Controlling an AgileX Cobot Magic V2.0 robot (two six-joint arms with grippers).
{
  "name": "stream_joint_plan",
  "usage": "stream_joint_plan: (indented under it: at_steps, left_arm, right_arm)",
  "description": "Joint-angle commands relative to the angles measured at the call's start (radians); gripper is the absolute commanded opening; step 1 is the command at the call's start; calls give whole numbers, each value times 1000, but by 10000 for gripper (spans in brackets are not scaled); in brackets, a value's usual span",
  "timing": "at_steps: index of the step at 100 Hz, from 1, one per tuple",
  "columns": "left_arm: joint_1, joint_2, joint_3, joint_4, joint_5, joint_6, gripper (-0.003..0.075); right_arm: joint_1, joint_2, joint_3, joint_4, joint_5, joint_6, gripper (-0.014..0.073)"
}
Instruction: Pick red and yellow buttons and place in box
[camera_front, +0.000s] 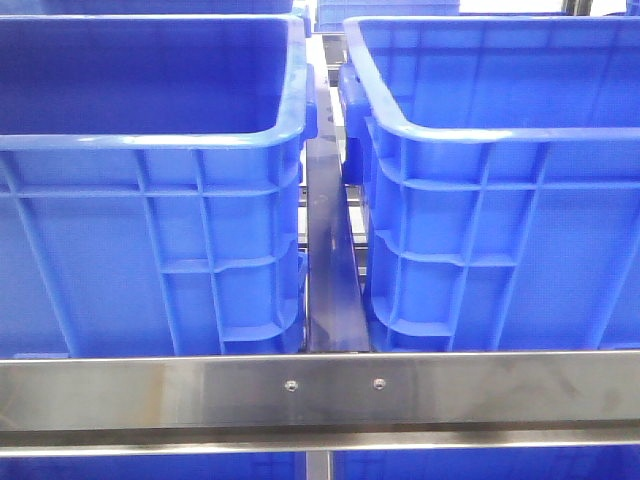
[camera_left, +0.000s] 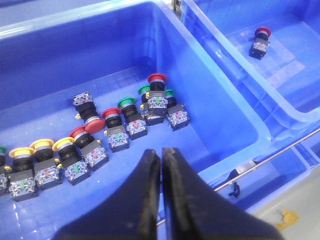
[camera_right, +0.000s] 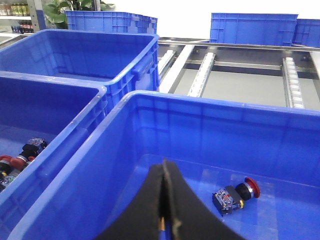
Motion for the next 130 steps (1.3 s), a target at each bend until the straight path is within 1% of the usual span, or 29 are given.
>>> stream_joint_plan:
  at_steps: [1, 37, 57, 72, 81, 85, 89, 93, 100, 114, 126, 130]
  left_arm:
    - [-7, -3, -28, -4, -76, -3, -19]
    - [-7, -3, -28, -4, -76, -3, -19]
    - [-7, -3, -28, -4, -76, -3, -19]
    - [-7, -3, -28, -4, -76, -3, -19]
    - [-7, -3, -28, -4, -76, -3, -19]
    - [-7, -3, -28, -4, -76, -3, -19]
    - [-7, -3, -28, -4, -76, -3, -19]
    - [-7, -3, -28, -4, -76, -3, -19]
    - [-7, -3, -28, -4, -76, -3, -19]
    - [-7, -3, -28, -4, -76, -3, -19]
    - [-7, -3, -28, -4, -76, -3, -19]
    - [-7, -3, -28, -4, -76, -3, -19]
  right_arm:
    - [0, 1, -26, 35, -23, -9, -60]
    - [0, 1, -26, 36, -23, -9, -60]
    - [0, 1, -26, 86, -27, -9, -60]
    - [0, 1, -25, 86, -43, -10, -60]
    - [0, 1, -25, 60, -49, -8, -60]
    - [0, 1, -25, 23, -51, 14, -60]
    - [0, 1, -25, -29, -63, 70, -60]
    - [0, 1, -25, -84, -82, 154, -60]
    - [0, -2, -25, -215, -119, 311, -60]
    - [18, -25, -25, -543, -197, 610, -60]
    - [91, -52, -25, -855, -274, 846, -60]
    - [117, -58, -25, -936, -302, 930, -60]
